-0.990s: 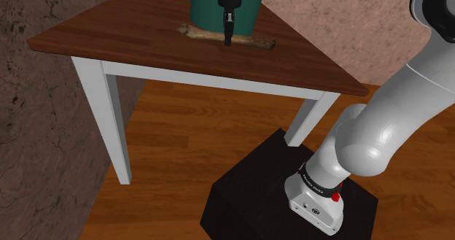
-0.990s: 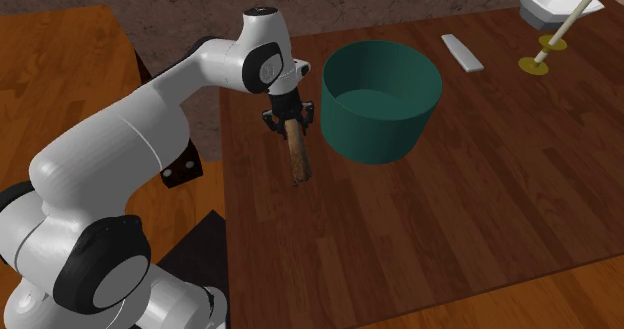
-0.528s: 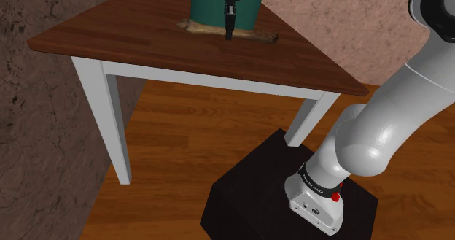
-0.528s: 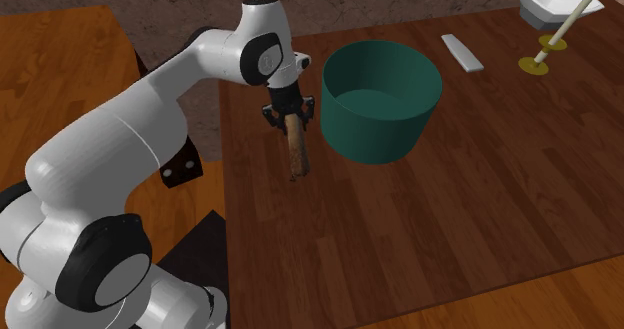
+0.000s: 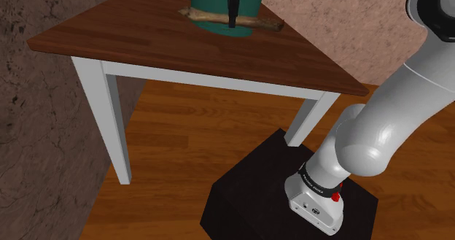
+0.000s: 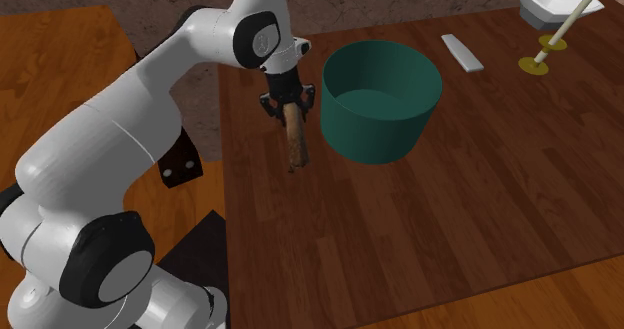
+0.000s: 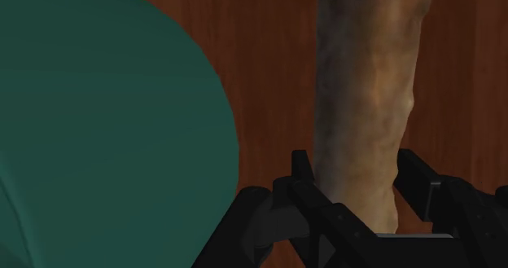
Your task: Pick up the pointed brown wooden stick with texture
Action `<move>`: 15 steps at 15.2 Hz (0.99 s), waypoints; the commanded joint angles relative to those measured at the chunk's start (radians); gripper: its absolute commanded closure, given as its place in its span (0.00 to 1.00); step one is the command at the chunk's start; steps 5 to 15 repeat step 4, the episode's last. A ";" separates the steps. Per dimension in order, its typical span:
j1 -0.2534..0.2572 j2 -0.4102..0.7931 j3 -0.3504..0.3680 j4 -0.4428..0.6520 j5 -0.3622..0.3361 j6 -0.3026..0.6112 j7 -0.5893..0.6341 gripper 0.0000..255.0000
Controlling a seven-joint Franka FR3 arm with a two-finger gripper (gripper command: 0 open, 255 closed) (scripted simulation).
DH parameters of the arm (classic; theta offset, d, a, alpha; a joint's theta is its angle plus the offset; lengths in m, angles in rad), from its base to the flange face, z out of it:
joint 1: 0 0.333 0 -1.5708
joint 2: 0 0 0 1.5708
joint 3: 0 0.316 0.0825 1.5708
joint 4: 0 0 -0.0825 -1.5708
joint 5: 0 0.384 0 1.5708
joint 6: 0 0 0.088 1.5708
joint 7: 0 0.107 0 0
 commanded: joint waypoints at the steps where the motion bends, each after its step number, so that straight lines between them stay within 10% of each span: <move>1: 0.001 0.006 0.002 0.035 0.001 -0.029 -0.003 1.00; 15: 0.002 0.010 0.002 0.055 0.001 -0.045 -0.005 1.00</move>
